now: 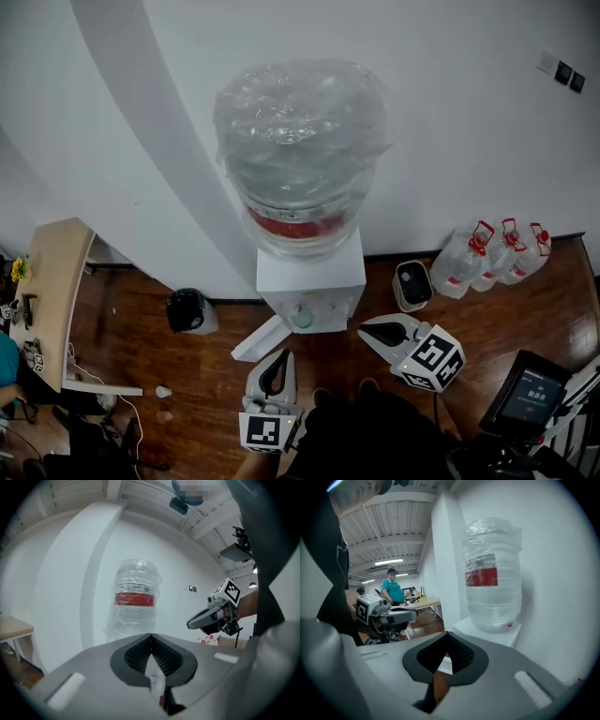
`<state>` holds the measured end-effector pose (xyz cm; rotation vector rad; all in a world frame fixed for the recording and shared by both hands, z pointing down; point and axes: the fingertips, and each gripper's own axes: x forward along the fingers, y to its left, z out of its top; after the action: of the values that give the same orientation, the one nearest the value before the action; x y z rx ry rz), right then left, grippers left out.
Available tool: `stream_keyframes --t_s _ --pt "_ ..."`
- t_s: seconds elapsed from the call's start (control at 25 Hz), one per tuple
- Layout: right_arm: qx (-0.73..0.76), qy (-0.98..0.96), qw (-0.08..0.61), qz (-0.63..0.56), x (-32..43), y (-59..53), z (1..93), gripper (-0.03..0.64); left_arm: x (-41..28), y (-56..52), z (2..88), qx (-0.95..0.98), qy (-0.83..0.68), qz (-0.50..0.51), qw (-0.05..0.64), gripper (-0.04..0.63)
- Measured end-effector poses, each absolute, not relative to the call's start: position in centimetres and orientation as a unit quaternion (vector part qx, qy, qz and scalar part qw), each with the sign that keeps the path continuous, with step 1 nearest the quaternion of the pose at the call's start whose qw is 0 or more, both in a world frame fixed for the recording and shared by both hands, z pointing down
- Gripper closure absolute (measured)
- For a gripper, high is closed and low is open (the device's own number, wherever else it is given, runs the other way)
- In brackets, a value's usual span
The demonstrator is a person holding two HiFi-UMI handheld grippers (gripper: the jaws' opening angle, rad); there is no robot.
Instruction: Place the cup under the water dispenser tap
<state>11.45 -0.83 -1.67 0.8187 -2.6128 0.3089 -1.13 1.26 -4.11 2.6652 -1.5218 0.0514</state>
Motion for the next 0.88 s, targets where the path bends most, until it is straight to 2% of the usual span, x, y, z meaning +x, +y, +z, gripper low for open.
stream_keyframes --t_s 0.88 --pt "0.290 -0.934 0.169 0.117 13.8 0.6 -2.5 0.617 0.6 3.1 -3.7 0.864 -0.501 0.038 0.042 0.589"
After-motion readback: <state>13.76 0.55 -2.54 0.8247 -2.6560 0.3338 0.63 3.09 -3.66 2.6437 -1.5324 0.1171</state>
